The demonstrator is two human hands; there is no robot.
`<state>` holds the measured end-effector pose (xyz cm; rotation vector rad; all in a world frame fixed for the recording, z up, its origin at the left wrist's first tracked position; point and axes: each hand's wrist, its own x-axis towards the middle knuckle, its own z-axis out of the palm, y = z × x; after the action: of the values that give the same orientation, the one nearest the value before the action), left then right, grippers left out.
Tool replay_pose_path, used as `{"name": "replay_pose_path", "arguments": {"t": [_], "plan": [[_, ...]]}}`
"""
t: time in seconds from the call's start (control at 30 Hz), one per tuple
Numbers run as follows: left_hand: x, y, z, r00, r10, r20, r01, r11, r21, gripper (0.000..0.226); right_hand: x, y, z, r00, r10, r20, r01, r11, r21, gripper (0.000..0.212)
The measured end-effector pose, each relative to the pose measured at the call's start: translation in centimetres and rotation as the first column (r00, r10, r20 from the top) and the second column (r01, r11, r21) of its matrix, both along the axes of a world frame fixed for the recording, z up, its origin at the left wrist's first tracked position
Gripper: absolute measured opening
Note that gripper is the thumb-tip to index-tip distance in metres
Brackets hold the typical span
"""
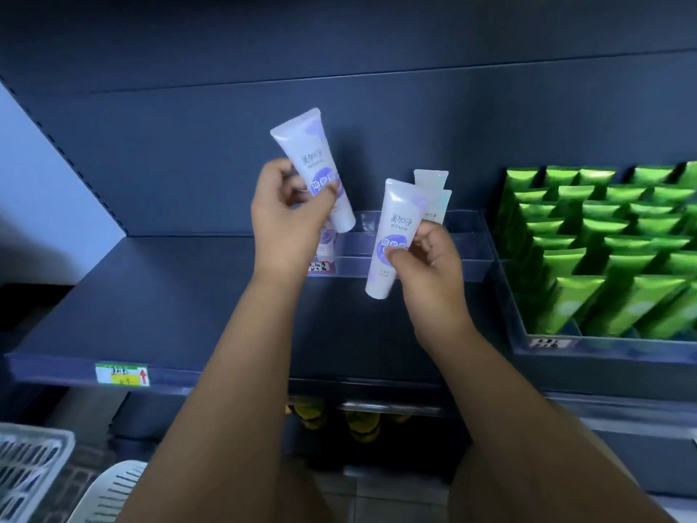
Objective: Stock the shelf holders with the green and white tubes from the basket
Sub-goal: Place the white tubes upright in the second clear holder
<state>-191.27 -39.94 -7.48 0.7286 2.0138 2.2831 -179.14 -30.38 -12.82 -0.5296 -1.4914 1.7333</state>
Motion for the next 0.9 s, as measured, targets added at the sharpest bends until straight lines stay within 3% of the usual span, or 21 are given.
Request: {"name": "replay_pose_path", "arguments": {"t": [0.2, 0.33, 0.43, 0.5, 0.7, 0.9], "plan": [[-4.7, 3.7, 0.9, 0.992, -0.103, -0.07, 0.098, 0.992, -0.077, 0.022, -1.1, 2.0, 0.1, 0.999, 0.031, -0.025, -0.03, 0.999, 0.042, 0.043], [-7.5, 5.1, 0.4, 0.977, -0.176, -0.122, 0.154, 0.973, -0.174, 0.019, -1.3, 3.1, 0.2, 0.998, 0.021, -0.053, -0.02, 1.0, 0.018, 0.039], [-8.8, 5.8, 0.1, 0.953, -0.254, -0.167, 0.21, 0.947, -0.245, 0.038, -1.3, 3.7, 0.4, 0.995, 0.003, -0.102, -0.002, 1.0, 0.007, 0.029], [-9.4, 6.3, 0.0, 0.936, -0.295, -0.192, 0.229, 0.924, -0.307, 0.038, -1.2, 3.9, 0.6, 0.994, -0.013, -0.112, 0.013, 1.0, -0.003, 0.023], [-10.7, 8.3, -0.9, 0.952, -0.229, -0.204, 0.119, 0.889, -0.441, 0.026, -1.0, 4.1, 0.6, 0.995, -0.03, -0.092, 0.033, 0.999, 0.021, 0.026], [-11.3, 9.3, -0.3, 0.909, -0.237, -0.344, -0.028, 0.787, -0.616, 0.021, -1.0, 3.7, 0.2, 0.999, 0.009, -0.053, -0.003, 0.995, 0.098, 0.029]]}}
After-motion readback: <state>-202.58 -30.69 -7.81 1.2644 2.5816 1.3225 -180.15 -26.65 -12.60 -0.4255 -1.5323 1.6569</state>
